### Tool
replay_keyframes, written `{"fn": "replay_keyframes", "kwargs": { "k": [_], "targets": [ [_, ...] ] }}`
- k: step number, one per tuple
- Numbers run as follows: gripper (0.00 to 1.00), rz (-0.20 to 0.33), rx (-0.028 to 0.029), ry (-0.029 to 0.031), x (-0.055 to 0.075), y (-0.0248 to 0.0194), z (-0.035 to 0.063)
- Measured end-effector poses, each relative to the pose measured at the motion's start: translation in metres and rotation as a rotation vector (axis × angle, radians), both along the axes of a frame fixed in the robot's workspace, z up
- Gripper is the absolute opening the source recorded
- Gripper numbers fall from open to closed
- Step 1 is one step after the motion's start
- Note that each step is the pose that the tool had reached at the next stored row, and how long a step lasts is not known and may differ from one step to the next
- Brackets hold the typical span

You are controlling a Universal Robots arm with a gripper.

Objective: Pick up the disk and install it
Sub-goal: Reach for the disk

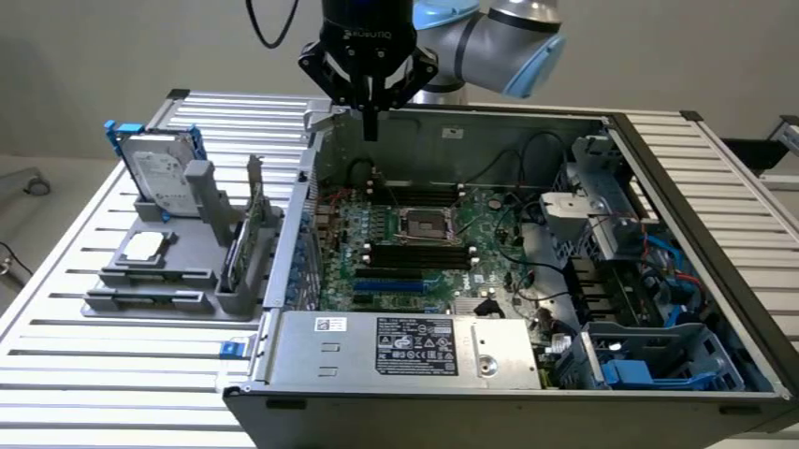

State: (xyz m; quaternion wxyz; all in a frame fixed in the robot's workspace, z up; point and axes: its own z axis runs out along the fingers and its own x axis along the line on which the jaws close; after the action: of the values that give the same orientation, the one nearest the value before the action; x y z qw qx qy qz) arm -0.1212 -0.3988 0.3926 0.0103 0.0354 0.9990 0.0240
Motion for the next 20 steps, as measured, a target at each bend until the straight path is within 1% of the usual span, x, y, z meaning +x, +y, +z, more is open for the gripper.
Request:
{"fn": "replay_keyframes", "kwargs": {
  "k": [4,5,12,15,20],
  "targets": [
    [0.11,0.000,0.0001,-0.0001,-0.001,0.0000,-0.0001],
    [0.11,0.000,0.0001,0.0002,-0.004,0.0002,0.0000],
    [0.11,0.000,0.0020,-0.0004,-0.035,0.0015,-0.0003],
    [0.11,0.000,0.0019,-0.0003,-0.049,0.0023,-0.0027],
    [0.11,0.000,0.0018,-0.0003,-0.072,0.0051,-0.0082]
  ]
}}
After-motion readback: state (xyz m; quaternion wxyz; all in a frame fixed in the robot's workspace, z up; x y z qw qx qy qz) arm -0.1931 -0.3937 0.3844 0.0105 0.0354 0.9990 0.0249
